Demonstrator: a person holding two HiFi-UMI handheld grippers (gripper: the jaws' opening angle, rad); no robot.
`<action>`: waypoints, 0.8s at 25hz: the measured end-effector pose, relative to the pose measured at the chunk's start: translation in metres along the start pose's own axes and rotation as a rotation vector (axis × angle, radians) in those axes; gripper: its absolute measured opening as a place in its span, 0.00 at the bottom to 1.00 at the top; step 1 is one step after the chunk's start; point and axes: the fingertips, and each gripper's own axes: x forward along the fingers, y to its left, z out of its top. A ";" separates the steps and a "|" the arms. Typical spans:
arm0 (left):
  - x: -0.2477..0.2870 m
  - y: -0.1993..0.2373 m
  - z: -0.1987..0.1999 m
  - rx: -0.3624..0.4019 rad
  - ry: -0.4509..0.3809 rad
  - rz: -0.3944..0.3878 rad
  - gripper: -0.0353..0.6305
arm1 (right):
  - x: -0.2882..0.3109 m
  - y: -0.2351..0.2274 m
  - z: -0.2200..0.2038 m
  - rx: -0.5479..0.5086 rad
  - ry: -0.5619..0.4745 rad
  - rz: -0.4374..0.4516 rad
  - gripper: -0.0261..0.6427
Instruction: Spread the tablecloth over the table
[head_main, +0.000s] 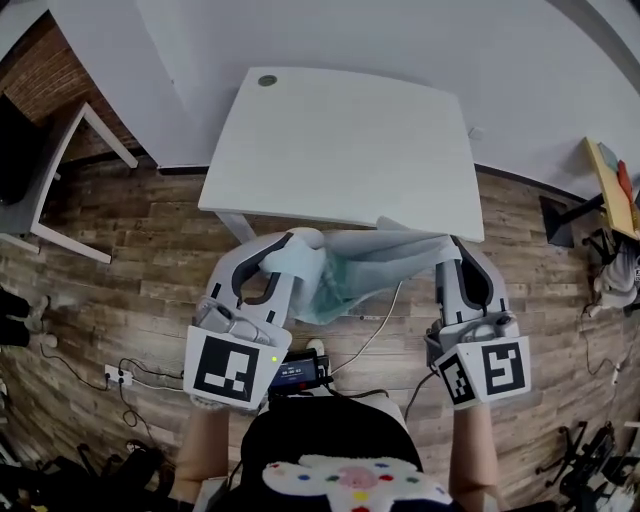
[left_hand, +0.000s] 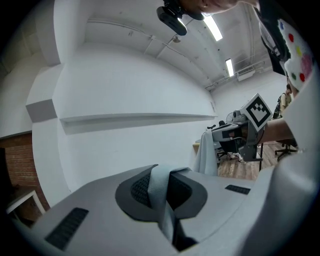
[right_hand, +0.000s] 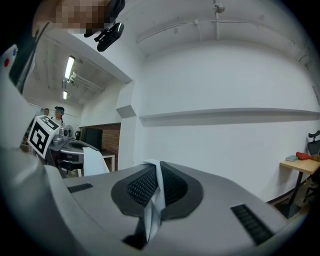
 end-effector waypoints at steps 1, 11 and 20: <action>0.003 0.005 -0.002 -0.003 0.003 -0.002 0.07 | 0.005 0.001 -0.001 0.001 0.004 -0.003 0.08; 0.033 0.020 -0.019 -0.030 0.051 -0.017 0.07 | 0.024 -0.014 -0.020 -0.004 0.075 -0.034 0.08; 0.033 0.035 -0.031 -0.063 0.089 0.070 0.07 | 0.013 -0.055 -0.038 -0.008 0.121 -0.093 0.08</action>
